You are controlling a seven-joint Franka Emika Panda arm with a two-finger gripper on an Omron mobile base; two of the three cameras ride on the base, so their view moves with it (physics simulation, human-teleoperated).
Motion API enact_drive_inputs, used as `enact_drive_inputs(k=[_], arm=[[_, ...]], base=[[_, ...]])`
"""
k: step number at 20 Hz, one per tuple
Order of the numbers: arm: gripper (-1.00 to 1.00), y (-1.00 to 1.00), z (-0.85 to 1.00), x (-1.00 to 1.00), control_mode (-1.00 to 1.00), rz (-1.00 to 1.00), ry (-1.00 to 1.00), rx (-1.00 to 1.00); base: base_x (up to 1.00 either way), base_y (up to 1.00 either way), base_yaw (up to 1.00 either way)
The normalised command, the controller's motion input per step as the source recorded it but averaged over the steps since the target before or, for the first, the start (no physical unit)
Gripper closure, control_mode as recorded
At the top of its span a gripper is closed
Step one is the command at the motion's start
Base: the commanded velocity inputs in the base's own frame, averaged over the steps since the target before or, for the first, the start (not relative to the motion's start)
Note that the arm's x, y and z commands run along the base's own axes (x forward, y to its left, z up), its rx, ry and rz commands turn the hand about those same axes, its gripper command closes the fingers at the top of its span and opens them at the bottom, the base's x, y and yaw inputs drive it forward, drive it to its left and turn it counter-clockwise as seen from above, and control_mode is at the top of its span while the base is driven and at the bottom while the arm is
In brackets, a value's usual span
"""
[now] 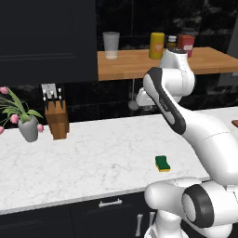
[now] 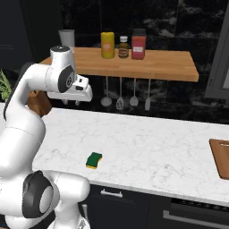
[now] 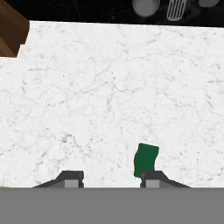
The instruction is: Pick up the sponge from the counter and clean the cutting board by briefly scrubbing or pressing down on the cutting board. Once finished, release the sponge.
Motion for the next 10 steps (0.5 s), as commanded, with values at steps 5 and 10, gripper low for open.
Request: enact_drive_inputs(k=[5, 10], arm=[[-1.00, 0.00, 0.00, -0.41, -1.00, 0.00, 0.00, 0.00], [-1.00, -0.19, -0.05, -0.93, -1.00, -0.02, -0.01, 0.00]], base=[[0.00, 0.00, 0.00], [0.00, 0.00, 0.00]])
